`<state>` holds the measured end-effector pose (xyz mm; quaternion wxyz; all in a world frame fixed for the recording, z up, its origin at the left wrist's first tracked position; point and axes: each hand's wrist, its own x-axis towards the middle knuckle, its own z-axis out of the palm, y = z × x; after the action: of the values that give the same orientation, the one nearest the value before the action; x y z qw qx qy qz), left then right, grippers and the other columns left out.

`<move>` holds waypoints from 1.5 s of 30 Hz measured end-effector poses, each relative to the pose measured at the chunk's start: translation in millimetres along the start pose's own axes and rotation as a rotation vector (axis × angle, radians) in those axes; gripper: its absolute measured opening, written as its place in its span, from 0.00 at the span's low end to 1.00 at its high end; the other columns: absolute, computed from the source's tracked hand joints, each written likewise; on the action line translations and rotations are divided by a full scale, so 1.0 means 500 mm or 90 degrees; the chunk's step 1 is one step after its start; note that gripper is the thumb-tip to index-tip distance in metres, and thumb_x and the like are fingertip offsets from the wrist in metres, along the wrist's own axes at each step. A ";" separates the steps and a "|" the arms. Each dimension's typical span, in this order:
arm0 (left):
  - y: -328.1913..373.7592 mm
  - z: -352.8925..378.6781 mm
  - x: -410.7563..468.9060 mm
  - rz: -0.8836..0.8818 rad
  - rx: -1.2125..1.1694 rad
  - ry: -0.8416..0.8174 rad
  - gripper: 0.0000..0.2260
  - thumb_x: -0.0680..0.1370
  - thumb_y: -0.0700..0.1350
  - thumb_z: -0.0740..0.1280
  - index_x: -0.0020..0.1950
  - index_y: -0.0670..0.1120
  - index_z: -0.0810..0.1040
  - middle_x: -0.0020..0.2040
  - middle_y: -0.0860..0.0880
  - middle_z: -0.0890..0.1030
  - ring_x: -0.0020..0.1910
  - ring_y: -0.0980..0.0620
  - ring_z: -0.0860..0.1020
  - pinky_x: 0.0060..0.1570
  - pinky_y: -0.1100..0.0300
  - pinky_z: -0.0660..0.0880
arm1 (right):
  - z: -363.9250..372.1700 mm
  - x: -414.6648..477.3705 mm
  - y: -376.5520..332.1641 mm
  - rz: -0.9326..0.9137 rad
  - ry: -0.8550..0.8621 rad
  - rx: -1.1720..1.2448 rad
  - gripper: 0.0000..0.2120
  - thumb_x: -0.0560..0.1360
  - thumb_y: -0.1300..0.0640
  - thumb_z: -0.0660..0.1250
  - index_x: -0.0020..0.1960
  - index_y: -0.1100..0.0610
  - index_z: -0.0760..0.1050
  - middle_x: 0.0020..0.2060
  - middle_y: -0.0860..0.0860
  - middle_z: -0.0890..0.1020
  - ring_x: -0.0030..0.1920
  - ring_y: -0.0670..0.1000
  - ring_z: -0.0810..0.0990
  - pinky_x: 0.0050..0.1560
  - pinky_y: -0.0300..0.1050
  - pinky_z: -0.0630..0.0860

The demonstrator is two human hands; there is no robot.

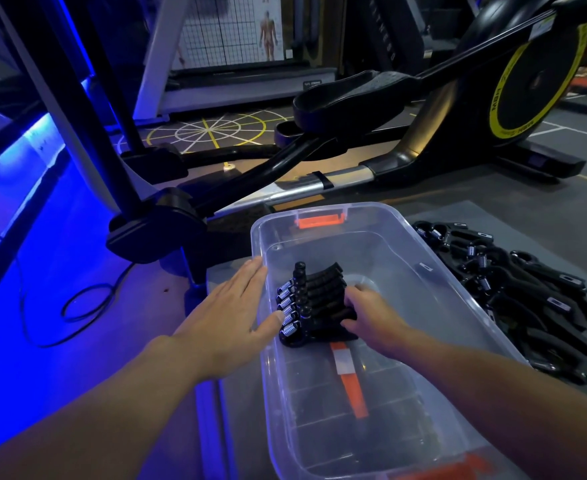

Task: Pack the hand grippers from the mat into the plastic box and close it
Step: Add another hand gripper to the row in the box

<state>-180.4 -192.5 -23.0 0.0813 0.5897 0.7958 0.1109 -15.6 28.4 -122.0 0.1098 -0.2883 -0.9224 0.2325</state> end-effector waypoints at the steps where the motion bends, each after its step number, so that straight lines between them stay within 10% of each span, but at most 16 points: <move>1: 0.001 -0.003 -0.001 -0.002 -0.006 -0.004 0.43 0.71 0.72 0.42 0.80 0.51 0.40 0.79 0.59 0.37 0.77 0.61 0.43 0.74 0.63 0.46 | 0.001 0.001 0.001 -0.001 0.002 0.002 0.14 0.68 0.62 0.72 0.41 0.55 0.65 0.40 0.47 0.69 0.38 0.50 0.70 0.33 0.37 0.64; 8: -0.002 -0.023 -0.013 -0.006 -0.030 -0.018 0.42 0.72 0.73 0.48 0.80 0.54 0.41 0.78 0.62 0.39 0.77 0.59 0.50 0.73 0.62 0.49 | -0.002 0.003 0.012 0.040 -0.002 -0.051 0.14 0.68 0.52 0.72 0.46 0.52 0.67 0.43 0.47 0.75 0.42 0.51 0.75 0.39 0.47 0.71; 26: -0.012 -0.008 -0.005 -0.002 -0.015 -0.019 0.48 0.67 0.79 0.42 0.80 0.54 0.40 0.78 0.62 0.38 0.77 0.55 0.53 0.73 0.60 0.52 | -0.006 0.008 0.014 0.028 -0.001 0.017 0.25 0.68 0.55 0.75 0.63 0.53 0.73 0.56 0.48 0.80 0.49 0.44 0.73 0.44 0.36 0.63; 45: -0.025 -0.006 -0.008 -0.006 -0.034 -0.032 0.48 0.65 0.81 0.41 0.79 0.57 0.39 0.76 0.67 0.36 0.76 0.51 0.59 0.74 0.53 0.58 | -0.001 0.002 0.011 0.011 0.020 -0.032 0.23 0.68 0.52 0.74 0.61 0.52 0.73 0.53 0.48 0.81 0.55 0.50 0.78 0.47 0.44 0.72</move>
<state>-191.6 -199.8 -23.8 0.1172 0.5862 0.7931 0.1167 -13.6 33.2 -124.4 0.1147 -0.3027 -0.9235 0.2059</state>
